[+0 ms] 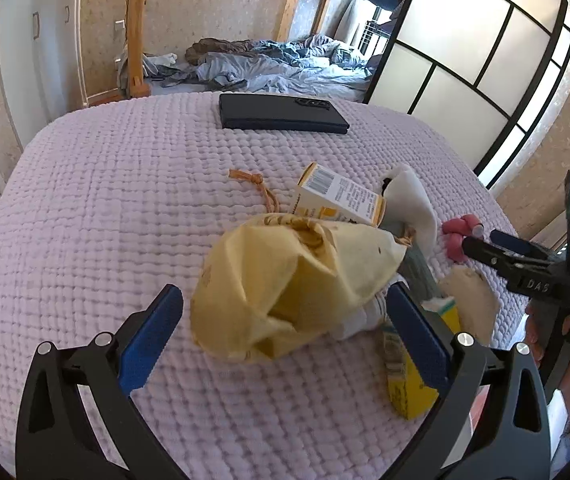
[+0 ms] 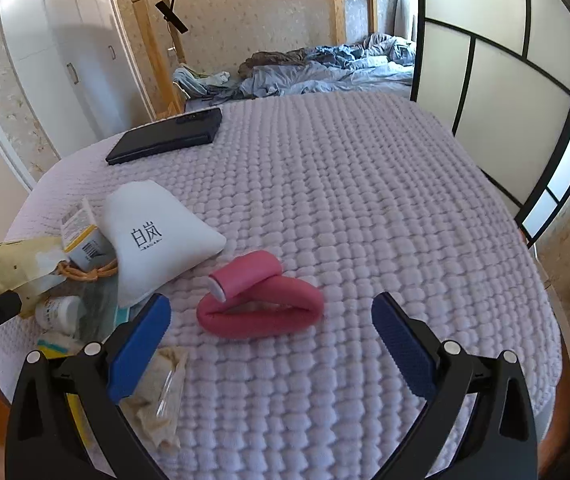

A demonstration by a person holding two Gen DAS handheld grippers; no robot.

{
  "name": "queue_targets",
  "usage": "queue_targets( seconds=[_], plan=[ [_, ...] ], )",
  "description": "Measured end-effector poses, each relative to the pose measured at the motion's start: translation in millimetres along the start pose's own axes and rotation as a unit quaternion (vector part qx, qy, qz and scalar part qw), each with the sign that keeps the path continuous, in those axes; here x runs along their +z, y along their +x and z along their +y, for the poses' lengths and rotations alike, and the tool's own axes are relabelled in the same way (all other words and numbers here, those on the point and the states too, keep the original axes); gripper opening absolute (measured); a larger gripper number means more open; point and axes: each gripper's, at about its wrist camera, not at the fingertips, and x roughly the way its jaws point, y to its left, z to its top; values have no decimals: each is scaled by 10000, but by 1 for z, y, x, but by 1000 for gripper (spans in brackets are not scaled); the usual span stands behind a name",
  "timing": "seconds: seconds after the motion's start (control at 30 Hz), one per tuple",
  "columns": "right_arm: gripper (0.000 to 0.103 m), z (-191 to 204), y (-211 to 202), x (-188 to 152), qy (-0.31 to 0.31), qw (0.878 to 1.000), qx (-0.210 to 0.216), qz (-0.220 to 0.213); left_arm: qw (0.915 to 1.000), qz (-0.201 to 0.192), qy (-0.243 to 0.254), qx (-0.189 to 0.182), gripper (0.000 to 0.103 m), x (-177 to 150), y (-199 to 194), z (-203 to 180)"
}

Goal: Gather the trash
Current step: 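Grasp the yellow paper bag with the left tool while the right tool grasps the pink roller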

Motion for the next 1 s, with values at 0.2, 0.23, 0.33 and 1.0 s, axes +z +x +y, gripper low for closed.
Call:
queue_targets(
  seconds=[0.2, 0.23, 0.33, 1.0],
  plan=[
    [93, 3, 14, -1, 56, 9998, 155, 100, 9995, 81, 13, -296, 102, 1, 14, 3],
    [93, 4, 14, -1, 31, 9999, 126, 75, 9993, 101, -1, -364, 102, 0, 13, 4],
    [89, 7, 18, 0, -73, 9999, 78, 35, 9981, 177, -72, -586, 98, 0, 19, 6],
    [68, -11, -14, -8, -266, 9989, -136, -357, 9983, 71, 15, -578, 68, -3, 2, 7]
  ],
)
